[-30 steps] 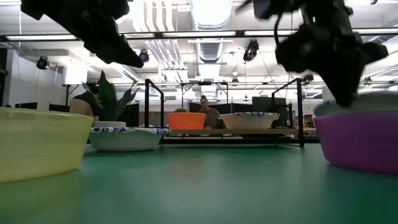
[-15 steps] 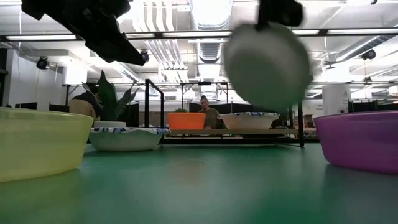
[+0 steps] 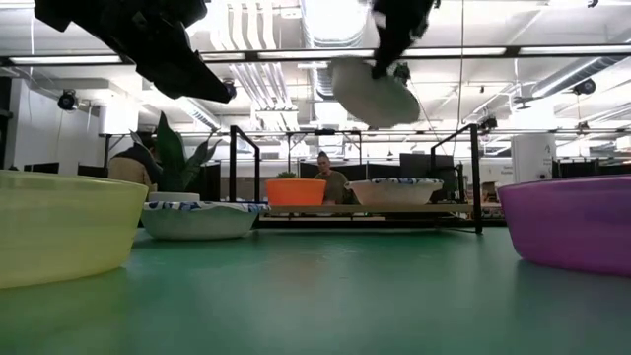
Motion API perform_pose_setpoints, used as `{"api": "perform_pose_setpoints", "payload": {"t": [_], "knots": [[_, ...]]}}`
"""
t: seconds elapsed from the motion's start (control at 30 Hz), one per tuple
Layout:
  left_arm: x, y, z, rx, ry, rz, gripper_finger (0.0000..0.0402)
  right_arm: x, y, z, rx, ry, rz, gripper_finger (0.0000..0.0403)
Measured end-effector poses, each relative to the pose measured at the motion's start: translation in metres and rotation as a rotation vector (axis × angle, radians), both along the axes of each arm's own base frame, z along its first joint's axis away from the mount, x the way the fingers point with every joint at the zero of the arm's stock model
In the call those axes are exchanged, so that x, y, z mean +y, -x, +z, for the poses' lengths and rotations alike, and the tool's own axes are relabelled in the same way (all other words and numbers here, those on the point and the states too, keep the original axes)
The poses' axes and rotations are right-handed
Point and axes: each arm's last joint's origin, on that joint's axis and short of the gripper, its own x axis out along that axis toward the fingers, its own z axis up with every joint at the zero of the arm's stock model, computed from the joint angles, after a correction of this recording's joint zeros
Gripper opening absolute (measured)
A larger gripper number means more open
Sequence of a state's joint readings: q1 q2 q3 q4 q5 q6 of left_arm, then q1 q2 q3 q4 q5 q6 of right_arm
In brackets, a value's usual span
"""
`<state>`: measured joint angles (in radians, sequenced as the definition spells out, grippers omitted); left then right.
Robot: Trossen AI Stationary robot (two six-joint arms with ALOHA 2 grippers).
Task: Place and stack bowls onto a shelf
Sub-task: Stack the white patterned bowl on top of the white patterned bowl on the shelf
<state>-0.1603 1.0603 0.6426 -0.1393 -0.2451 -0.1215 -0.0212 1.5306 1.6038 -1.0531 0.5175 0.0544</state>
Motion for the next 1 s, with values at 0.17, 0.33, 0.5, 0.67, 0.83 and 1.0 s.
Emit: {"api": "perform_pose_setpoints", "payload": {"t": [0.17,0.33,0.5,0.67,0.83,1.0], "knots": [[0.000,0.000,0.000,-0.001,0.000,0.000,0.0103,-0.040,-0.007,-0.021,0.144,-0.003,-0.019,0.0012],[0.000,0.000,0.000,0.000,0.000,0.000,0.0103,-0.064,-0.016,-0.045,0.261,-0.036,-0.005,0.0012],[0.000,0.000,0.000,0.000,0.000,0.000,0.0103,-0.073,-0.021,-0.061,0.337,-0.046,-0.004,0.0012],[0.000,0.000,0.000,0.001,-0.003,-0.002,0.0103,-0.075,-0.023,-0.067,0.363,-0.053,-0.008,0.0012],[0.000,0.000,0.000,0.001,-0.003,-0.002,0.0103,-0.081,-0.023,-0.071,0.364,-0.085,-0.022,0.0021],[0.000,0.000,0.000,0.000,0.000,-0.001,0.0103,-0.088,-0.021,-0.071,0.358,-0.090,-0.049,0.0065]]}}
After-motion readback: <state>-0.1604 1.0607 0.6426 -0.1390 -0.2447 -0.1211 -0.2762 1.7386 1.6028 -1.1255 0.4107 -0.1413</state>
